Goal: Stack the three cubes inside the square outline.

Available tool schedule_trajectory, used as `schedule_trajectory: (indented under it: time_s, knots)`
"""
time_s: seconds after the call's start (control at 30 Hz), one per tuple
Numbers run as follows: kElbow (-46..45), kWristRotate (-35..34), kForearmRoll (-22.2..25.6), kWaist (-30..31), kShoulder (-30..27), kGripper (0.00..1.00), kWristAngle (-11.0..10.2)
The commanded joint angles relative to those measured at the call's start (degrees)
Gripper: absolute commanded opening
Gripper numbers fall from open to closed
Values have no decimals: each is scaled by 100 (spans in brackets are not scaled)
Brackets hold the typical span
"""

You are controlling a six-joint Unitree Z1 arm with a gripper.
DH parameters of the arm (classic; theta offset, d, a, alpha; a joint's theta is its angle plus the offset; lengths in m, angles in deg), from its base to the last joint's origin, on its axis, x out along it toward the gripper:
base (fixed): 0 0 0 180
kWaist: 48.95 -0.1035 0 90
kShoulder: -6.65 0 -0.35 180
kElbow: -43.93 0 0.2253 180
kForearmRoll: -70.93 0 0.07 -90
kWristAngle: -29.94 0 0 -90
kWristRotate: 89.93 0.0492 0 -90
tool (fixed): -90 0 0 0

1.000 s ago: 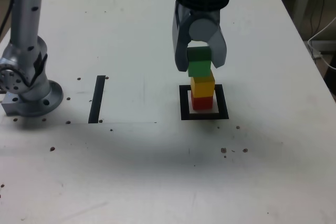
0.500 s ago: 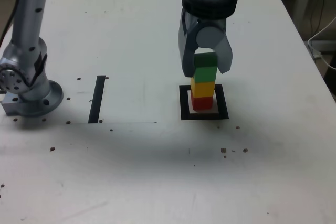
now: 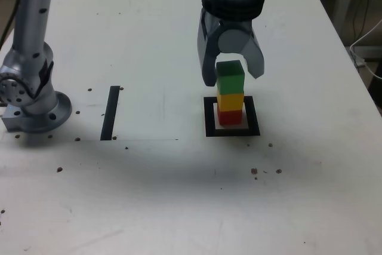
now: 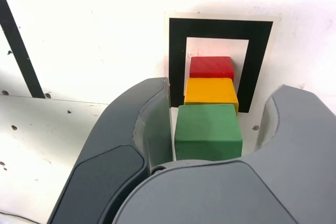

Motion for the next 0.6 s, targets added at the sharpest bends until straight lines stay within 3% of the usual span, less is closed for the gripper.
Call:
schedule_trajectory:
  time_s: [0.0,0.3,0.57]
  knots:
    - [12,-9,51,-20,-103,100,-10]
    - [99,150,124,33,-548,100,211]
    - [-230,351,162,173,-1200,100,227]
